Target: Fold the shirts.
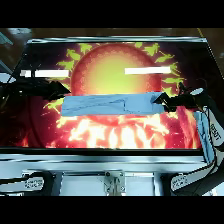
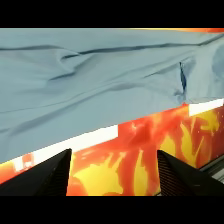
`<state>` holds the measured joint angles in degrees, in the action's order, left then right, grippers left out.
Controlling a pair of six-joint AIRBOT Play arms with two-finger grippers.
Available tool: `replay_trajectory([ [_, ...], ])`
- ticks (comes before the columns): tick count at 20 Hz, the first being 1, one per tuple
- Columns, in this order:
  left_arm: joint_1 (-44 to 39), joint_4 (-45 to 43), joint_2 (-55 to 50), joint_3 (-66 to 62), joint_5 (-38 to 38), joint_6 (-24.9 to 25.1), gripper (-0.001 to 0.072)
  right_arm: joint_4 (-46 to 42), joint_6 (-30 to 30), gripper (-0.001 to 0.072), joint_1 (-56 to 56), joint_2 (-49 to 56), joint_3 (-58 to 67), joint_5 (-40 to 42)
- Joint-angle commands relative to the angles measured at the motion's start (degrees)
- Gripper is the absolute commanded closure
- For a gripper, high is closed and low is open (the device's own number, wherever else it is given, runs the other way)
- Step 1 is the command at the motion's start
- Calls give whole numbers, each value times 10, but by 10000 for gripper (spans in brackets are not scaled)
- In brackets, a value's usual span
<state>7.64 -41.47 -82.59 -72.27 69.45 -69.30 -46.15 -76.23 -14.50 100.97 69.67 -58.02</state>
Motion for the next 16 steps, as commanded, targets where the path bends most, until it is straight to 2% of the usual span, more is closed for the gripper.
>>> replay_trajectory([
  [1, -38, 0, 6, -1, -14, 0, 127, 14, -7, 313, 37, 21, 0, 29],
  [2, -49, 0, 6, -1, -31, 0, 127, 19, -9, 539, 36, 19, 0, 32],
  [3, -60, 2, 6, -1, -47, 0, 127, 24, -10, 642, 34, 15, 0, 30],
  [6, -107, 4, 2, -1, -132, -6, 140, 13, 12, 644, 14, -30, 0, -16],
  [7, -129, 4, -3, -1, -169, -22, 311, -2, 15, 643, 7, -56, 0, -40],
  [8, -151, 4, -10, -1, -201, -36, 516, -17, 15, 644, 0, -87, 0, -62],
  [9, -178, 6, -19, -1, -230, -41, 642, -23, 13, 644, -6, -117, 0, -80],
  [12, -277, 15, -69, -1, -310, -41, 664, -24, -12, 643, -8, -212, 0, -131],
  [16, -369, 66, -136, -3, -335, -40, 664, -30, -31, 643, 1, -320, 0, -175],
])
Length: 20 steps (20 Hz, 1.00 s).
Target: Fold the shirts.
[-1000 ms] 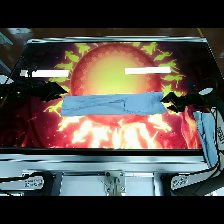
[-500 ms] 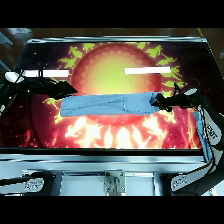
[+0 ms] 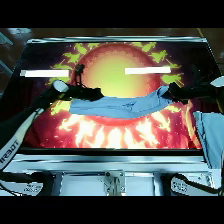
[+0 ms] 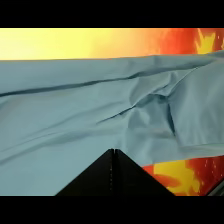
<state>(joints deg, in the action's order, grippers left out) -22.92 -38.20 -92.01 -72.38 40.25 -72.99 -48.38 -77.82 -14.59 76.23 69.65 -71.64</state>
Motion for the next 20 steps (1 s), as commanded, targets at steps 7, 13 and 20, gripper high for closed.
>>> replay_trajectory([
  [7, -133, 217, -97, -2, -75, -2, 664, -32, -37, 643, 1, -186, 0, -82],
  [13, -205, 394, -160, -33, -49, 47, 664, -31, -55, 643, 1, -223, 0, -116],
  [20, -109, 358, -119, -61, 29, 154, 668, -37, -69, 643, 65, -226, -2, -68],
])
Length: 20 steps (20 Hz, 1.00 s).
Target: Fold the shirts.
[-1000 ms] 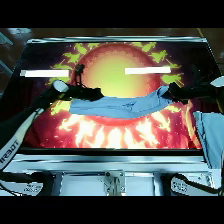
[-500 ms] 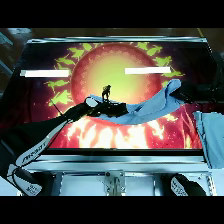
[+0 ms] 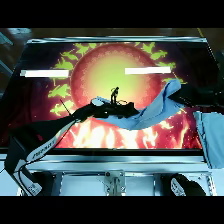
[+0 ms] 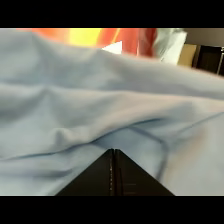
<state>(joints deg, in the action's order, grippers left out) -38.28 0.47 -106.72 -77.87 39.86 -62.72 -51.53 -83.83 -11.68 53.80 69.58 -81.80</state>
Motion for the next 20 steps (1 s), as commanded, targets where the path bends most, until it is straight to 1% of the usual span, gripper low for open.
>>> replay_trajectory([
  [1, 74, -68, 57, -6, 37, 82, 668, -14, -12, 643, 67, 3, -1, 60],
  [2, 108, -107, 91, -6, 45, 113, 668, -22, -16, 643, 102, 12, -1, 90],
  [4, 183, -162, 166, -6, 54, 121, 668, -31, -17, 643, 176, 40, -1, 154],
  [7, 303, -159, 280, -6, 55, 119, 666, -40, -19, 643, 285, 117, -1, 261],
  [9, 376, -153, 358, -6, 63, 119, 666, -62, -54, 643, 347, 192, -1, 334],
  [10, 409, -152, 396, -6, 75, 119, 666, -59, -70, 643, 372, 233, -1, 369],
  [12, 464, -153, 462, -6, 112, 119, 666, -38, -101, 642, 416, 322, -1, 439],
  [13, 486, -153, 490, -6, 135, 119, 666, -11, -112, 624, 433, 363, -1, 476],
  [14, 506, -154, 516, -6, 163, 119, 666, 40, -116, 527, 445, 397, -1, 512],
  [15, 519, -158, 535, -6, 186, 119, 666, 97, -115, 285, 452, 419, -1, 542],
  [16, 528, -167, 552, -6, 205, 119, 666, 154, -108, 111, 454, 432, -1, 556],
  [17, 530, -178, 563, -6, 218, 119, 665, 177, -85, 111, 452, 432, 0, 556],
  [18, 530, -190, 570, -6, 229, 119, 666, 180, -63, 111, 444, 423, 0, 541],
  [20, 529, -198, 571, -6, 247, 106, 666, 169, -21, 111, 411, 393, 0, 467],
])
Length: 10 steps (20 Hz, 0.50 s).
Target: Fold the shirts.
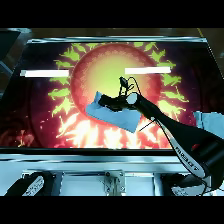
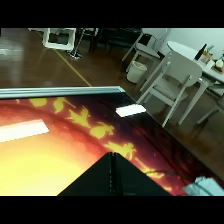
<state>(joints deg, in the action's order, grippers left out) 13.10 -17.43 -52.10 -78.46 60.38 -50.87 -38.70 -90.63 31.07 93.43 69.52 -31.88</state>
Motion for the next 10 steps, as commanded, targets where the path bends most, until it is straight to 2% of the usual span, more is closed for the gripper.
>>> replay_trajectory([
  [1, 15, -24, 24, 2, 42, -23, 666, 13, 50, 111, -38, -22, 0, -74],
  [4, 15, -23, 22, 15, 42, -23, 666, -139, 28, 111, -123, -85, 0, -219],
  [7, 15, -23, 22, 33, 43, -24, 666, -350, -66, 111, -205, -119, -5, -403],
  [8, 15, -23, 22, 38, 43, -24, 666, -356, -94, 111, -226, -122, -25, -429],
  [10, 15, -23, 22, 45, 44, -24, 666, -299, -68, 109, -249, -123, -92, -410],
])
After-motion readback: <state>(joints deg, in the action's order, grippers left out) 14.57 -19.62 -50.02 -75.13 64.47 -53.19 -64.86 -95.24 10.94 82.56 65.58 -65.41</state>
